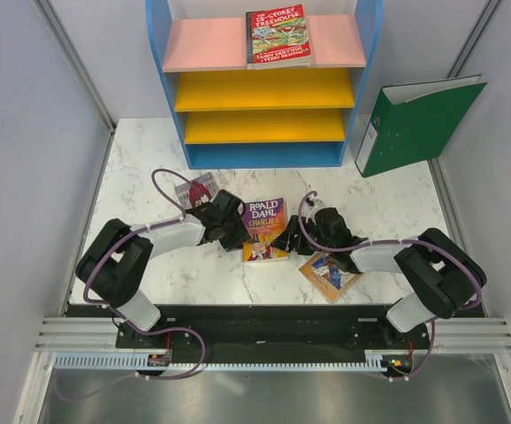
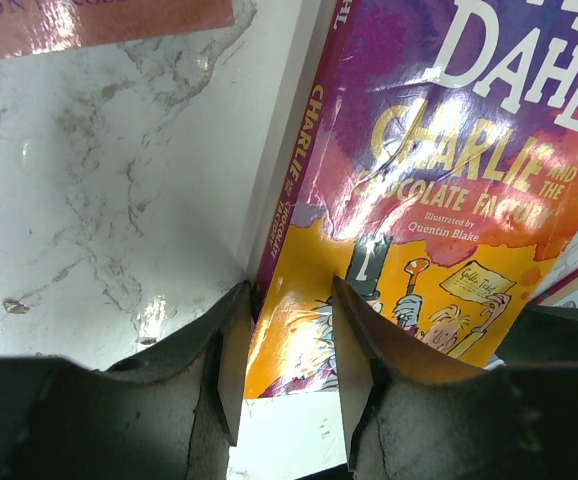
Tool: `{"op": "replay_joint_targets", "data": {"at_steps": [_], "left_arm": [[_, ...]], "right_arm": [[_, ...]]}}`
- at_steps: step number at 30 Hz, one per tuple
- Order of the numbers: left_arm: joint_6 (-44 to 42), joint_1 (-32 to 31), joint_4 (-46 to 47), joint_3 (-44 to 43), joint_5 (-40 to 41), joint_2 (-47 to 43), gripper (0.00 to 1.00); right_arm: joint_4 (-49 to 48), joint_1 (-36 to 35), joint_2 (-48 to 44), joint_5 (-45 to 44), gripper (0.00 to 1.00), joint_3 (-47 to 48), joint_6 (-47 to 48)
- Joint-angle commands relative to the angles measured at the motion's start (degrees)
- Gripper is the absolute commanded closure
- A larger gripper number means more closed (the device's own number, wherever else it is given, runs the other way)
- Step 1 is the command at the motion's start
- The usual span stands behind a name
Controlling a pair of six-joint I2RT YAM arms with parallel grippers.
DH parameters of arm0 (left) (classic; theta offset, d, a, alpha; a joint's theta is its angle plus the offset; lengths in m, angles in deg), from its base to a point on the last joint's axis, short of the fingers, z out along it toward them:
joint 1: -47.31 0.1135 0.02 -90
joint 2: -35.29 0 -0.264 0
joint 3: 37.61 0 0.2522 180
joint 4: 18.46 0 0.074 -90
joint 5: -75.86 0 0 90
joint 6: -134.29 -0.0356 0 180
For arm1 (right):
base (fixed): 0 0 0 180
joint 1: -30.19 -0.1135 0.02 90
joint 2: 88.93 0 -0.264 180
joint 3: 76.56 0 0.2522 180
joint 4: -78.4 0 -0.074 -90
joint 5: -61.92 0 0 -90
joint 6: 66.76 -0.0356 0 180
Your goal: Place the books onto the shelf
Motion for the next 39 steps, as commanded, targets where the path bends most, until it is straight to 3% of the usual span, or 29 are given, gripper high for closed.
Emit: {"op": "replay_joint_targets", "data": {"at_steps": [1, 4, 9, 12, 14, 17, 20, 24, 30, 33, 39], "left_arm": [[-1.6, 0.1, 0.5, -1.1, -0.6, 2.1, 0.55], [-1.6, 0.1, 0.6, -1.2, -1.0, 2.5, 0.56], [-1.8, -0.2, 1.1, -1.6, -1.9, 2.7, 0.56], [-2.4, -0.3, 1.0, -1.8, -1.8, 2.4, 0.56], [-2.7, -0.3, 1.1, -1.1, -1.6, 1.2, 0.56], [-2.5, -0.3, 0.9, 1.0, -0.3, -2.3, 0.56], [-2.1, -0.3, 0.9, 4.0, 0.3, -7.5, 0.53], [-0.5, -0.3, 2.3, 8.3, 1.0, -14.4, 0.39], [1.5, -0.3, 11.7, 17.2, -0.8, -23.6, 0.27], [2.5, -0.3, 16.0, 20.1, -1.9, -25.5, 0.27], [4.2, -0.9, 24.5, 23.6, -2.0, -23.7, 0.28]], "right_arm": [[-8.0, -0.4, -1.2, 2.9, 0.35, -0.6, -2.0], [-8.6, -0.5, 0.1, 3.2, 0.44, -0.4, -2.5], [-10.8, -0.6, 3.0, 4.1, 0.45, 0.0, -4.2], [-10.0, -0.6, 4.1, 3.9, 0.62, 0.6, -4.5], [-9.8, -0.6, 4.5, 3.8, 0.82, 0.7, -4.7], [-9.9, -0.6, 3.8, 3.9, 0.93, 0.4, -4.9], [-11.2, -0.5, 2.7, 4.1, 0.95, -0.2, -5.0], [-14.6, -0.1, 1.6, 5.7, 0.97, -1.6, -6.4], [-29.2, 3.1, 3.5, 10.9, 0.97, -6.0, -14.0], [-42.7, 5.0, 7.1, 14.2, 0.98, -8.1, -19.5], [-56.5, 6.9, 12.9, 17.3, 0.98, -9.9, -26.2]]}}
